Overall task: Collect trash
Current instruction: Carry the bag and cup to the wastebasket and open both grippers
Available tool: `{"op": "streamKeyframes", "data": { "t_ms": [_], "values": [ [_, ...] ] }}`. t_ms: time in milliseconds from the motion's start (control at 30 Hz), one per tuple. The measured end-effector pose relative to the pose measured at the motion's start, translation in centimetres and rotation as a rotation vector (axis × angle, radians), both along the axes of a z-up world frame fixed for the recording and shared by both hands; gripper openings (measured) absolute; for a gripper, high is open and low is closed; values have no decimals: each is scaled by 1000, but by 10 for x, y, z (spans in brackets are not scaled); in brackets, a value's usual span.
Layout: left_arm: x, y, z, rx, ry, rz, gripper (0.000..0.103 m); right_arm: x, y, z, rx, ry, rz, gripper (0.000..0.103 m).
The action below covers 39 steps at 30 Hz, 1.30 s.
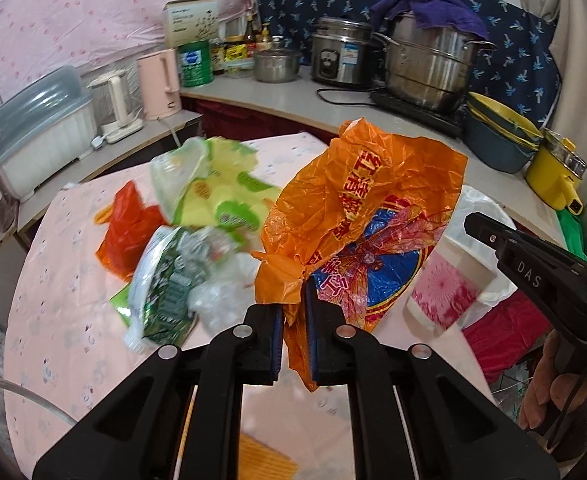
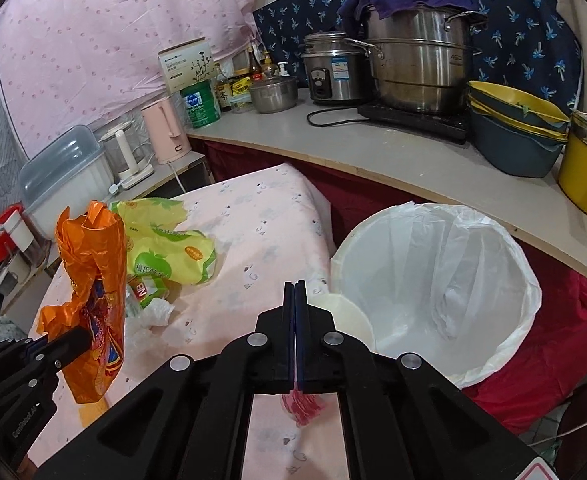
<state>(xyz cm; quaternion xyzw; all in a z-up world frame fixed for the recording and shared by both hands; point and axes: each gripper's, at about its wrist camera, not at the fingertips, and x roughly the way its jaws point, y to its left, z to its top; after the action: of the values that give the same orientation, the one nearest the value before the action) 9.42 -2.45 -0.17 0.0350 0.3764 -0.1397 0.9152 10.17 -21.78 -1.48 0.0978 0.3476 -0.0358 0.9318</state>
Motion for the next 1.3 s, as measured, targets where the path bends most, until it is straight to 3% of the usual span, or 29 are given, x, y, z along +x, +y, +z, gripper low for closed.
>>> {"op": "streamKeyframes", "data": {
  "t_ms": [233, 300, 367, 433, 500, 533, 600, 700, 833, 900, 1133, 1233, 1300],
  "values": [
    [11, -39, 8, 2, -23, -57, 9, 0, -33, 2, 1, 15, -43, 1],
    [12, -43, 5, 6, -18, -58, 9, -6, -44, -4, 22, 29, -69, 5],
    [12, -46, -3, 20, -5, -60, 9, -14, -55, -14, 33, 48, -101, 15],
    [12, -49, -12, 35, 12, -61, 9, -23, -63, -24, 33, 63, -132, 41],
    [12, -51, -22, 46, 37, -63, 9, -36, -71, -34, 44, 74, -151, 52],
    [11, -52, -26, 53, 41, -64, 9, -43, -73, -39, 51, 76, -156, 63],
    [10, -56, -37, 75, 51, -69, 9, -53, -78, -56, 73, 99, -167, 67],
    [9, -60, -54, 102, 88, -70, 9, -60, -80, -91, 187, 185, -151, 62],
    [4, -60, -61, 113, 101, -69, 9, -68, -72, -97, 211, 168, -138, 60],
    [2, -59, -62, 117, 102, -64, 9, -67, -71, -97, 230, 166, -119, 49],
    [2, -64, -59, 125, 93, -70, 9, -65, -63, -79, 278, 116, -64, 15],
    [4, -72, -53, 125, 79, -87, 9, -61, -60, -62, 257, 78, -49, 4],
    [5, -79, -47, 125, 60, -103, 9, -56, -61, -49, 233, 49, -52, 4]
  ]
}}
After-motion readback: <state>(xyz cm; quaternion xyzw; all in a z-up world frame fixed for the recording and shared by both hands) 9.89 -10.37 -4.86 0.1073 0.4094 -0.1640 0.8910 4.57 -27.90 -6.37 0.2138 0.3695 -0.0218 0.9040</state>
